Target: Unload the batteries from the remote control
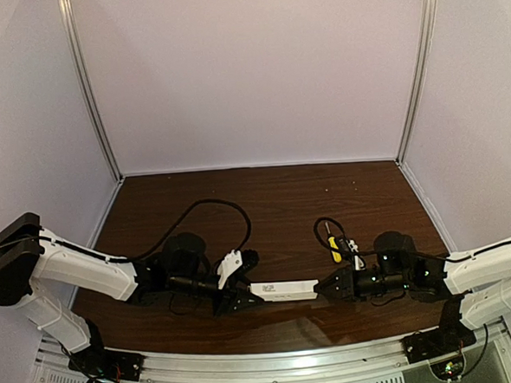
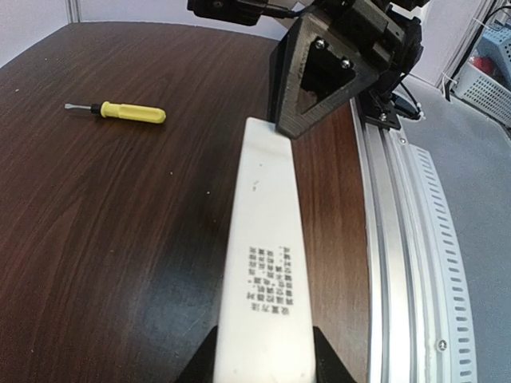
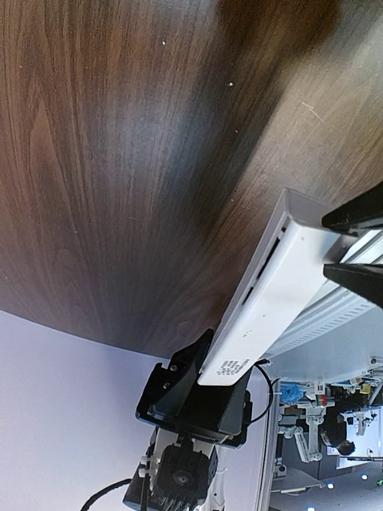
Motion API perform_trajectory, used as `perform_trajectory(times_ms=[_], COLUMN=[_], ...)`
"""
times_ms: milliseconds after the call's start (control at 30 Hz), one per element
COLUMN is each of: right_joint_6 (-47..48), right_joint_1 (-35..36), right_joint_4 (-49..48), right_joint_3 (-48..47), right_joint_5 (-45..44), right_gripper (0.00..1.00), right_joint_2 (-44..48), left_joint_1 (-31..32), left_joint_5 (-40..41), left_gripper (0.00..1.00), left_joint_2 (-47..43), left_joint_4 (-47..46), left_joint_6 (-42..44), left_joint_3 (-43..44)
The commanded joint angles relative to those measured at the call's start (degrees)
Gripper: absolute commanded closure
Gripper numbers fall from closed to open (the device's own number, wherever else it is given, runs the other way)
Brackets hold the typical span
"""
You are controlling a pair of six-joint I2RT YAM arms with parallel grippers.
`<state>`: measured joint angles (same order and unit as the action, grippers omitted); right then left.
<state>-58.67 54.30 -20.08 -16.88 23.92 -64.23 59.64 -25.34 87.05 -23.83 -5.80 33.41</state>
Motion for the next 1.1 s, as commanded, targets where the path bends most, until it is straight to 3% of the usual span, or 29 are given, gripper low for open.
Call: perform_trajectory(times_ms=[0, 1067], right_joint_6=[0.34, 0.15], right_joint_1=[0.63, 0.64], right_joint_4=[-1.64, -2.59], right_joint_3=[0.26, 0.09], right_joint_5=[-0.53, -0.20], right_gripper=[0.84, 0.96], right_joint_2=[1.02, 2.62], left_joint_1=[0.21, 0.19], left_joint_5=[0.22, 1.59], left_gripper=[1.00, 1.00], left_joint_2=[-1.48, -1.04], left_joint_4=[-2.83, -2.58], left_joint_6=[0.62, 0.79], left_joint_3=[0.61, 0.78])
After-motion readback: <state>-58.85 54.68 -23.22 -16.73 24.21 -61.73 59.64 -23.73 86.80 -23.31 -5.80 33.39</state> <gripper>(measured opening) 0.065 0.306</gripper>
